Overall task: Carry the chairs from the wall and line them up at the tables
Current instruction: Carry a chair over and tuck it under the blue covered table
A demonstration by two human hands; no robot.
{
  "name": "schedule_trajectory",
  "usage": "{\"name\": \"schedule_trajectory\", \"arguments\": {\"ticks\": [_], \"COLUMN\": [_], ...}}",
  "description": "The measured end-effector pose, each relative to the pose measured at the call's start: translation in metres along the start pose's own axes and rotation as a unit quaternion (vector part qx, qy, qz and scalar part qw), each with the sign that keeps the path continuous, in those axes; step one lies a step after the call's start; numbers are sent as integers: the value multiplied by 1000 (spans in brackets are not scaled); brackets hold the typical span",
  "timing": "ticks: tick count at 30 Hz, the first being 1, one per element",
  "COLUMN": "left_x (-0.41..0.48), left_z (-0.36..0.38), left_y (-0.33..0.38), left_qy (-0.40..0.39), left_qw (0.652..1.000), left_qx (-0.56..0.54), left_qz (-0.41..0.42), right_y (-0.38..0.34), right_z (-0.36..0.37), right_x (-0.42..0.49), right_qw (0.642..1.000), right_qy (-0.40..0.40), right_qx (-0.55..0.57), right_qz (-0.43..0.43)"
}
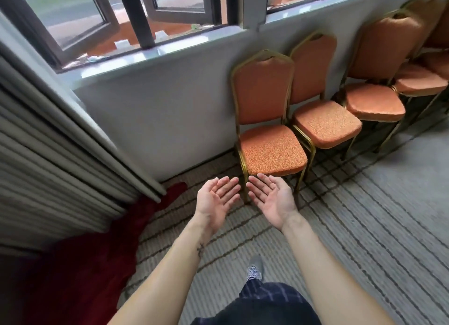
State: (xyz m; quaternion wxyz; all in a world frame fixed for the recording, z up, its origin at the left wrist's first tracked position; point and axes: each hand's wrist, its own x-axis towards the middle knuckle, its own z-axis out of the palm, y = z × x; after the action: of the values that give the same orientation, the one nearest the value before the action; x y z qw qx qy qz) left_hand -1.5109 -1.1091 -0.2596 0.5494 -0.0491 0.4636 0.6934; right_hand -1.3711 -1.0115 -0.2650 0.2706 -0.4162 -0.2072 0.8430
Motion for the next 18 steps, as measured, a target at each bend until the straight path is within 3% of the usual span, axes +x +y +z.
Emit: {"name": "schedule_trajectory", "arguments": {"ticks": [7, 18], "left_x": [94, 299], "left_z": [34, 55], "left_y": [95, 224], "left_qy": [14, -29], "left_qw": [1000, 999], "left_qx": [-7, 36], "left_qz": [24, -23], "right_y": [-51, -108], "right_z": [72, 183], "right_x": [104, 296], "right_qw": [999, 998], "right_qy": [-24, 30], "right_qx": [-29, -48], "right_qz": [25, -20]}}
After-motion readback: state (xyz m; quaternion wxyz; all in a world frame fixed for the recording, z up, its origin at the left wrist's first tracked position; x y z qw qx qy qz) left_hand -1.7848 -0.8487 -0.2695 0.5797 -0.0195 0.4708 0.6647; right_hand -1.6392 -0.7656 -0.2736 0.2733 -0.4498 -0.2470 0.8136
